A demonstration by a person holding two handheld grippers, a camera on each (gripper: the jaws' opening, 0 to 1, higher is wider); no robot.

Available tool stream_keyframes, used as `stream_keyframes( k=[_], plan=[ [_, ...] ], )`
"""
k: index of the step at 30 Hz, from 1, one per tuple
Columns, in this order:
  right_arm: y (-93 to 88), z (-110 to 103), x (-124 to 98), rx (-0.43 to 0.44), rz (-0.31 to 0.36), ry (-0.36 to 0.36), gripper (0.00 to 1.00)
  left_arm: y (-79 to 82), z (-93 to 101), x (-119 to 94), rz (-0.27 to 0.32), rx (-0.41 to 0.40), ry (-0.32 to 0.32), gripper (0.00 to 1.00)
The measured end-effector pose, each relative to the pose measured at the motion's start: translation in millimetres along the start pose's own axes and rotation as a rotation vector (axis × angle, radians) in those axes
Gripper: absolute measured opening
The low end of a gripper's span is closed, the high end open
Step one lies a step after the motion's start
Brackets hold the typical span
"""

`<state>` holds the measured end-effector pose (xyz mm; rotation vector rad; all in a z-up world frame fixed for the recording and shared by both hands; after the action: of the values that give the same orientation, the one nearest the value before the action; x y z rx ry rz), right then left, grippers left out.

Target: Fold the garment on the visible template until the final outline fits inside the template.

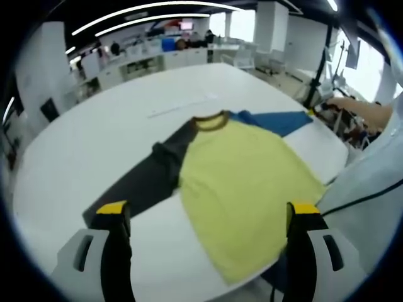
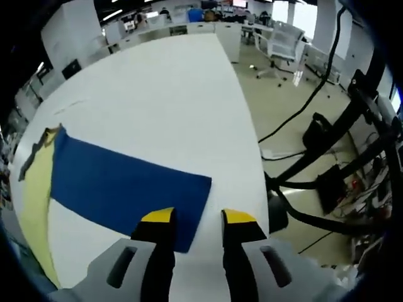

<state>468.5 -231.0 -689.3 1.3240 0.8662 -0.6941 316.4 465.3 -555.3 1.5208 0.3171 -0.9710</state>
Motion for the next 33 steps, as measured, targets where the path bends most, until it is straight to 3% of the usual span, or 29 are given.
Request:
stream_keyframes(
  k=[33],
  plan=[
    [-3.2,-14.6,-1.9,0.002,-0.025,-0.018,0.18,1.2,3.5,0.4,-0.006,0.005,-0.015,0.99]
  ],
)
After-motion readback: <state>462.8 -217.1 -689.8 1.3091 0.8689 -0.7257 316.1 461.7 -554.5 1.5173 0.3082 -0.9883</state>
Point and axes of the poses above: the point that each gripper's makers call its tool centre point, and the gripper's own axes: x roughly forward along the fingers, z roughly to its right, y roughly out of its top, the point moved 9 cm from there along -x, roughly backward along the fingers, and after that the axes turned 6 degrees about -x, right-handed, at the moved point
